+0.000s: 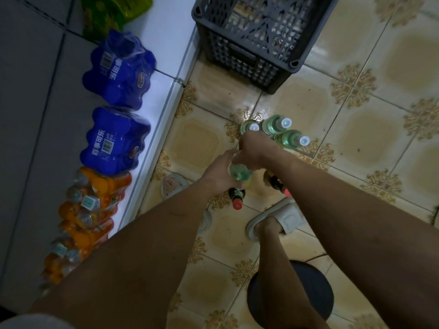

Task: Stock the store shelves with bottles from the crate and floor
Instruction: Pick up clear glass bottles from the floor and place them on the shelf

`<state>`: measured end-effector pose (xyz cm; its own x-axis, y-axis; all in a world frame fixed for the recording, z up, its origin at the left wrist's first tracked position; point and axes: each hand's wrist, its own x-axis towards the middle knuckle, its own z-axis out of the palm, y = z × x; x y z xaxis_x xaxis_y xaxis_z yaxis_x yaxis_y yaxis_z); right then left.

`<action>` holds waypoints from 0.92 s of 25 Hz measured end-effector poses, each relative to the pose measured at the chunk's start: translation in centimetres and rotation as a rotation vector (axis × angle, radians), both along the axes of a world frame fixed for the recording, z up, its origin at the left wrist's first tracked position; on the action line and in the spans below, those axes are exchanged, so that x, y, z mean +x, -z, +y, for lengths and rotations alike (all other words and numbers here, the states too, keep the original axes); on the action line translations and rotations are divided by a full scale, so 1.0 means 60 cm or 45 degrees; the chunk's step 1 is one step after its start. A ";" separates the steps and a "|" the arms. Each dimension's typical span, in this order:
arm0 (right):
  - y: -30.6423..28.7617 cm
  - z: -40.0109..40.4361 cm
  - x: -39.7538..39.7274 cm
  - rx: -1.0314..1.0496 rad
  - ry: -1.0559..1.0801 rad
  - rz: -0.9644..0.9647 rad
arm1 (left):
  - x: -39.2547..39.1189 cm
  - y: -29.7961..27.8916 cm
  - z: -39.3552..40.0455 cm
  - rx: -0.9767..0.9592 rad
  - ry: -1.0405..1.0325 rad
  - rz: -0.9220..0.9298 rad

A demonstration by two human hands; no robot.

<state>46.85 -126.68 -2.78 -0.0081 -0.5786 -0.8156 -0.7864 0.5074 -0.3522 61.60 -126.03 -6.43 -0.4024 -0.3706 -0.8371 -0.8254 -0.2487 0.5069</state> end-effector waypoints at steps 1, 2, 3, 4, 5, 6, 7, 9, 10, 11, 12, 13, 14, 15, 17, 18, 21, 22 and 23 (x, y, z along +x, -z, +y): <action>-0.020 -0.013 -0.001 -0.032 -0.016 -0.023 | -0.005 -0.009 -0.002 -0.001 -0.077 0.046; -0.038 -0.024 -0.001 -0.067 -0.035 -0.041 | -0.011 -0.016 -0.006 0.004 -0.164 0.076; -0.054 -0.035 -0.001 -0.107 -0.049 -0.047 | -0.015 -0.024 -0.011 0.032 -0.278 0.097; -0.068 -0.045 0.001 -0.136 -0.054 -0.040 | -0.019 -0.033 -0.018 0.084 -0.431 0.124; -0.081 -0.056 0.001 -0.161 -0.056 -0.031 | -0.022 -0.041 -0.027 0.140 -0.579 0.157; -0.090 -0.065 0.000 -0.184 -0.046 -0.027 | -0.021 -0.046 -0.037 0.133 -0.648 0.166; -0.099 -0.073 0.001 -0.201 -0.037 -0.028 | -0.021 -0.050 -0.048 0.043 -0.610 0.139; -0.116 -0.089 0.006 -0.221 -0.034 -0.027 | -0.020 -0.072 -0.072 -0.078 -0.426 0.082; -0.126 -0.095 0.009 -0.237 -0.014 -0.046 | -0.019 -0.086 -0.087 -0.118 -0.340 0.066; -0.137 -0.100 0.012 -0.247 0.082 -0.108 | -0.016 -0.100 -0.104 -0.145 -0.268 0.055; -0.147 -0.105 0.010 -0.219 0.269 -0.200 | -0.013 -0.115 -0.122 -0.138 -0.228 0.060; -0.157 -0.110 0.004 -0.174 0.500 -0.296 | -0.008 -0.134 -0.142 -0.086 -0.228 0.088; -0.165 -0.112 -0.006 -0.139 0.692 -0.349 | -0.002 -0.156 -0.164 -0.007 -0.245 0.117; -0.173 -0.113 -0.017 -0.107 0.774 -0.363 | 0.006 -0.182 -0.189 0.055 -0.244 0.131; -0.191 -0.109 -0.039 0.036 0.618 -0.342 | 0.020 -0.232 -0.242 0.129 -0.191 0.135; -0.201 -0.109 -0.045 0.141 0.469 -0.359 | 0.026 -0.259 -0.269 0.166 -0.152 0.147; -0.226 -0.120 -0.028 0.189 0.194 -0.416 | 0.038 -0.334 -0.333 0.253 -0.047 0.194; -0.238 -0.127 -0.013 0.108 0.198 -0.467 | 0.040 -0.356 -0.349 0.268 -0.020 0.212; -0.246 -0.136 0.004 0.002 0.222 -0.564 | 0.040 -0.378 -0.362 0.277 0.006 0.234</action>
<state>47.10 -134.82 11.99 0.2438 -0.5981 -0.7635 -0.4639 0.6194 -0.6333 64.02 -147.76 16.23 -0.5560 -0.1880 -0.8096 -0.7261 -0.3642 0.5832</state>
